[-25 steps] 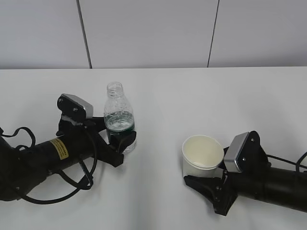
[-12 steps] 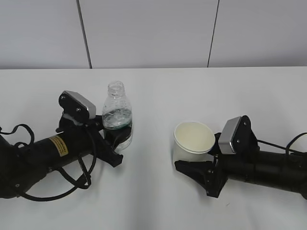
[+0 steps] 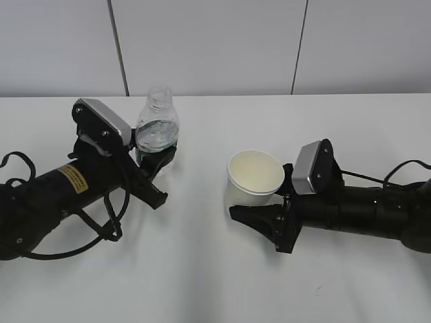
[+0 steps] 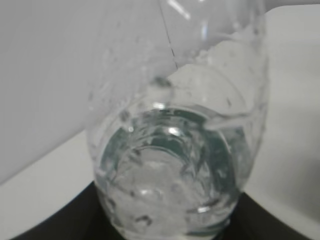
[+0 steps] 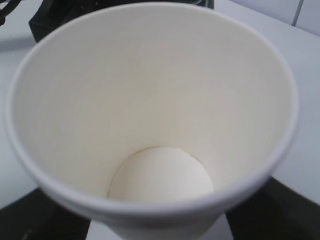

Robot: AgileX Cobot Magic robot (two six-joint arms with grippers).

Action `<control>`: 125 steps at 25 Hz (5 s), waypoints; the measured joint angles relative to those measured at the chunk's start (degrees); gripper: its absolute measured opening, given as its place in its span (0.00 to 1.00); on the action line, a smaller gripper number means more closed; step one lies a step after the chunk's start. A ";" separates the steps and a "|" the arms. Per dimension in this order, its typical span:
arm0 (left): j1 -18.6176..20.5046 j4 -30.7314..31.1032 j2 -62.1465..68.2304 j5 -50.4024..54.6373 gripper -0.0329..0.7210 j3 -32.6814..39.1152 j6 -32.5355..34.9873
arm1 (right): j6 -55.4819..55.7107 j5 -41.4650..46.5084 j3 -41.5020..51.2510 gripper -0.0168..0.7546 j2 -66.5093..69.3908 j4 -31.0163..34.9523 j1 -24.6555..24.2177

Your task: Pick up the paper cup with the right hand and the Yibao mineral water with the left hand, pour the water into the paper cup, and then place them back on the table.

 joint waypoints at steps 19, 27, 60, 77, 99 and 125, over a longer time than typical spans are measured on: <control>0.00 -0.24 -0.47 -0.10 0.48 -1.65 30.50 | 17.16 7.39 -10.68 0.71 0.33 -16.93 3.39; 0.00 -0.94 -0.47 -0.10 0.46 -1.65 37.69 | 21.54 8.10 -13.95 0.71 1.15 -21.64 5.59; 0.00 -2.28 -0.47 -0.08 0.46 -1.71 68.58 | 30.65 12.96 -17.30 0.71 1.15 -30.79 5.96; 0.00 -2.28 -0.47 -0.08 0.46 -1.82 71.96 | 33.23 13.05 -17.30 0.71 1.15 -35.42 6.20; 0.00 -2.28 -0.47 -0.23 0.46 -1.82 76.51 | 34.55 13.30 -17.30 0.71 1.15 -37.95 6.20; 0.00 -2.28 -0.49 -0.55 0.46 -1.99 77.55 | 34.68 13.42 -17.30 0.71 1.15 -38.17 6.20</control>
